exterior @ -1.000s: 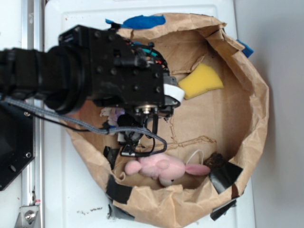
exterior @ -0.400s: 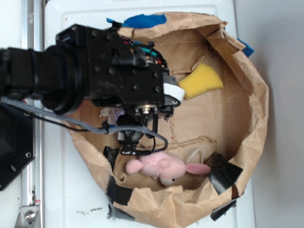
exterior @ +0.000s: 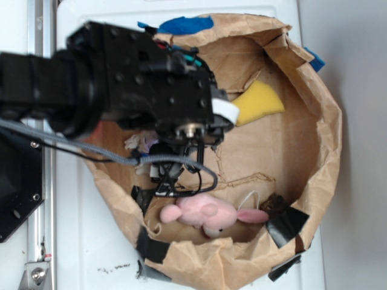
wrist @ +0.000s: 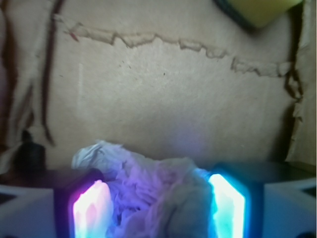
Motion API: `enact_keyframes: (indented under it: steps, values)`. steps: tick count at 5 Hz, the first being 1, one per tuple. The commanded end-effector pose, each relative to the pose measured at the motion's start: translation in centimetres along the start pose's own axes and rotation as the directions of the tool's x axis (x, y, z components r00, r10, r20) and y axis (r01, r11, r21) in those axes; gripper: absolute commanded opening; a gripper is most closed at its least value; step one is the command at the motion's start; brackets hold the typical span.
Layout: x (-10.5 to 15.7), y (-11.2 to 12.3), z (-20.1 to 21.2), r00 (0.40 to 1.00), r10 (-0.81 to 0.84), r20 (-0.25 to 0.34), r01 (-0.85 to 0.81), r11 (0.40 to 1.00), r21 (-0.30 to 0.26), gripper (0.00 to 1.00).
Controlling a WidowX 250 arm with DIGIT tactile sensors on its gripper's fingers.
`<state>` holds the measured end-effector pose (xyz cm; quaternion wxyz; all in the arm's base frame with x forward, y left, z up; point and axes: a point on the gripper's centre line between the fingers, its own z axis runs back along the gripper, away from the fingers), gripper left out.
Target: Grab the white paper.
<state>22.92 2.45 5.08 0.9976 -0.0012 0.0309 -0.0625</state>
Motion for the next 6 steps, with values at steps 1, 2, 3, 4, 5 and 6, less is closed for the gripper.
enact_keyframes:
  steps: [1,2,3,4,5,6]
  values:
    - [1.3,0.4,9.1,0.975,0.058,0.215,-0.043,0.996,-0.074,0.0]
    - [1.5,-0.7,11.9,0.965,0.056,0.256,-0.041,0.997,-0.063,0.0]
    - [1.8,-1.9,12.7,0.966,0.057,0.253,-0.062,0.998,0.011,0.0]
    - [2.3,-2.4,12.6,0.963,0.067,0.262,-0.083,0.995,0.051,0.0]
    - [2.3,-2.7,12.3,0.965,0.065,0.256,-0.08,0.996,0.048,0.0]
    - [2.0,-3.1,12.2,0.964,0.06,0.258,-0.078,0.995,0.057,0.0]
